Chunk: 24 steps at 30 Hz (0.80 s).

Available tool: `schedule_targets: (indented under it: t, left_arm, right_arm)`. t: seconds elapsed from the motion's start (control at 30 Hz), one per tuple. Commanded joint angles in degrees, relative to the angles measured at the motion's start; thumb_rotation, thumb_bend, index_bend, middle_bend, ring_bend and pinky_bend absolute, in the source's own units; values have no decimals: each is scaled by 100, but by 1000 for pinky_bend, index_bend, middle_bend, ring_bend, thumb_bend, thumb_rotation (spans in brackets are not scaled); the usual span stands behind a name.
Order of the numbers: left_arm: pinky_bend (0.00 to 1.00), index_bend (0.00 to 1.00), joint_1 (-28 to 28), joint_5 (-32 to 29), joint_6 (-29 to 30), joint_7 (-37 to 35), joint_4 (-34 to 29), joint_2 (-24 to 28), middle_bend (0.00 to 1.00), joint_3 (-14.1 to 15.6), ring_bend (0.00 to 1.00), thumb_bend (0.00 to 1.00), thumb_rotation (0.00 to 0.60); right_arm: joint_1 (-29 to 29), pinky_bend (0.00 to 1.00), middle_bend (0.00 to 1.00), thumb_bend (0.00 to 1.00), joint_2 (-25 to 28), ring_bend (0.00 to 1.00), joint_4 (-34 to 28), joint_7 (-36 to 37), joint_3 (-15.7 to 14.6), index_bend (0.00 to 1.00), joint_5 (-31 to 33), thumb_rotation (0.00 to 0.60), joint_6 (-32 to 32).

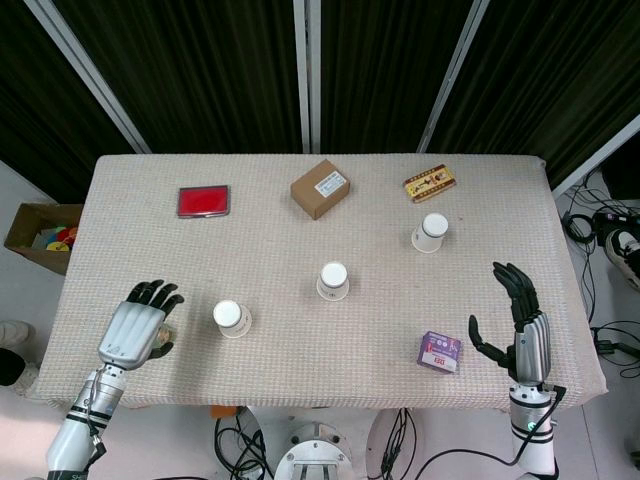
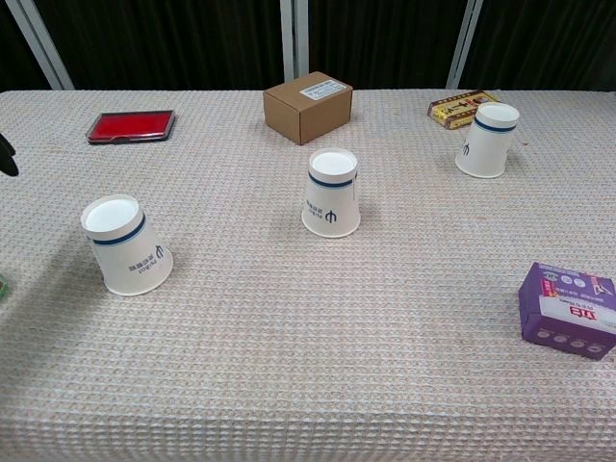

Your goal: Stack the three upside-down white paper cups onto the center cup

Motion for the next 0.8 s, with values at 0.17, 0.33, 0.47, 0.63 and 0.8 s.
schedule_targets:
  t: [0.17,0.33,0.47,0.63,0.8]
  left_arm:
    - [179,296,-45,-32,-25,-27,-32,25,197,35,144,141,600]
    - [179,297,-69,190,44,-386,-7,8,198,48,144,142,600]
    - [179,296,-61,415,125,-1046,47,82,198,57,144,142,600]
    - [179,290,103,593,485,-1628,267,84,197,66,144,141,600]
    - [179,283,272,518,680,-2046,340,224,197,96,144,141,600]
  right_arm:
    - [-3,139,144,366,9,62,15,74,-8,132,33,600,-43]
    - [80,143,190,366,409,70,-128,-67,-62,129,117,600,-442]
    - [416,184,228,366,1344,96,-730,-649,-42,119,489,600,-1579]
    - [1035,184,189,354,2289,93,-1553,-1896,410,95,1772,600,-3231]
    - [1743,162,182,352,2415,85,-1368,-2830,877,94,3074,600,-4383]
